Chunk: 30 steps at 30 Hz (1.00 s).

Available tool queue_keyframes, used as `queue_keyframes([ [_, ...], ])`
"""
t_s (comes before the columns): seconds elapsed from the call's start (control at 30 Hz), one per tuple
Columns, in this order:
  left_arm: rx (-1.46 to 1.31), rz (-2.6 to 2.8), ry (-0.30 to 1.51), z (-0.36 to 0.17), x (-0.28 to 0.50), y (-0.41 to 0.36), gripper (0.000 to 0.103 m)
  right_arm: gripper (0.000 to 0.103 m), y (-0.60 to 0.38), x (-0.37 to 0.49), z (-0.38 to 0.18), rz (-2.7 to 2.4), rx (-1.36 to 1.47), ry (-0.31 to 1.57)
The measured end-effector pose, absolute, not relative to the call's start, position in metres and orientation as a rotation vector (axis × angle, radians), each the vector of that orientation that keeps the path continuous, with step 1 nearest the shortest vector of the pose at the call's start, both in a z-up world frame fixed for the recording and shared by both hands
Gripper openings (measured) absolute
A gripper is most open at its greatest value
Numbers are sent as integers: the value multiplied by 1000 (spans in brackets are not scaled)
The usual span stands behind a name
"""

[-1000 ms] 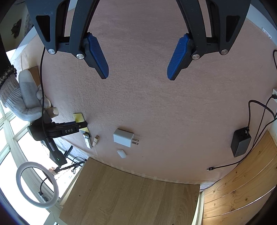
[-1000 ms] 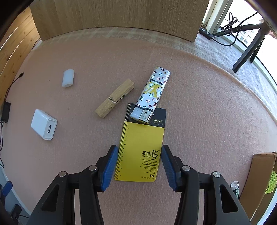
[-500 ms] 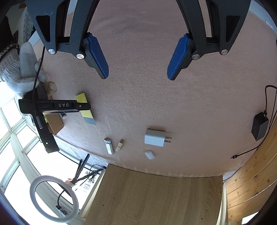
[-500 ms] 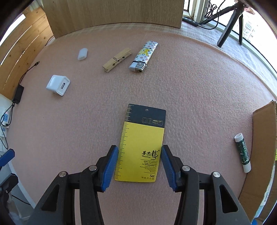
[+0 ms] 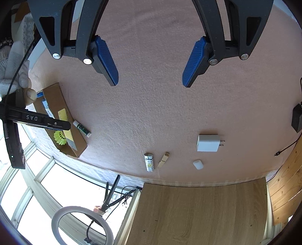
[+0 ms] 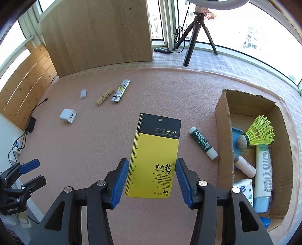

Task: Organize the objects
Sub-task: 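Carry the ruler card into the box and open the right gripper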

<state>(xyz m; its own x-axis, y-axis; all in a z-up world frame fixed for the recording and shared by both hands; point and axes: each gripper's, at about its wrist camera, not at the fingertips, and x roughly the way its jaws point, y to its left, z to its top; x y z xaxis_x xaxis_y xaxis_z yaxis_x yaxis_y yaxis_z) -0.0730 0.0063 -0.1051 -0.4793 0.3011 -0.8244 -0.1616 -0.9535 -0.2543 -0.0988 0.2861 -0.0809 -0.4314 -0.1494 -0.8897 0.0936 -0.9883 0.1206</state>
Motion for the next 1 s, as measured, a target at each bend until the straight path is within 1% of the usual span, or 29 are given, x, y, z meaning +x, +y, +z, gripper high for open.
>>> queue_keyframes([
  [0.2, -1431, 2459, -168, -106, -72, 31, 73, 47, 346, -80, -66, -2665, 1575, -114],
  [0.47, -1436, 2438, -133, -109, -75, 49, 73, 47, 417, -60, -68, -2775, 1629, -190],
  [0.67, -1439, 2429, -123, -111, -77, 55, 73, 47, 442, -54, -77, -2799, 1670, -215],
  [0.87, -1442, 2429, -123, -111, -77, 56, 73, 48, 447, -54, -82, -2794, 1689, -225],
  [0.9, -1443, 2430, -125, -111, -78, 55, 73, 49, 447, -54, -81, -2793, 1685, -219],
  [1.0, -1445, 2433, -126, -111, -78, 54, 73, 59, 443, -56, -80, -2793, 1688, -196],
])
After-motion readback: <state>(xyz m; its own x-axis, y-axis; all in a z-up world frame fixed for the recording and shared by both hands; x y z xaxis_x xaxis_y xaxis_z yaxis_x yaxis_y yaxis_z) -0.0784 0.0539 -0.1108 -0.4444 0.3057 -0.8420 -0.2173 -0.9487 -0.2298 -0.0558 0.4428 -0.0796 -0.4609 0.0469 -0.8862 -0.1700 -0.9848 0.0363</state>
